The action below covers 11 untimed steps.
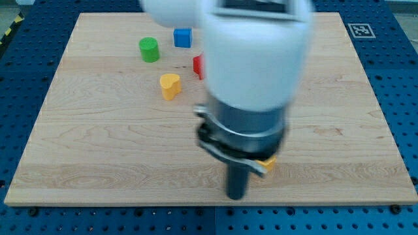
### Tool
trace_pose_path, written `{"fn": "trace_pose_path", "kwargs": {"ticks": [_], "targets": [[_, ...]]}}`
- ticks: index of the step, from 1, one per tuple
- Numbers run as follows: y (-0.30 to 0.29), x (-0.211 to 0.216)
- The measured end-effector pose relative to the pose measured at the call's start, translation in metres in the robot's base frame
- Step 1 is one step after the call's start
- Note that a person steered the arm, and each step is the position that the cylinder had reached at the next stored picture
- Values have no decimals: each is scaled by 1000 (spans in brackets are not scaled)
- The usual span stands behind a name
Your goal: Slightly push the hexagon towards top
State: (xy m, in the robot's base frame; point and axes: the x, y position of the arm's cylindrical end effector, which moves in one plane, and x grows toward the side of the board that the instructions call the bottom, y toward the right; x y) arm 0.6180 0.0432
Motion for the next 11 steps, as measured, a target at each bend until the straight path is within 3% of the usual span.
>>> {"fn": "trace_pose_path", "kwargs": {"ticks": [1, 5, 8, 11], "targets": [[36, 0], [33, -49], [57, -47], [18, -67]]}}
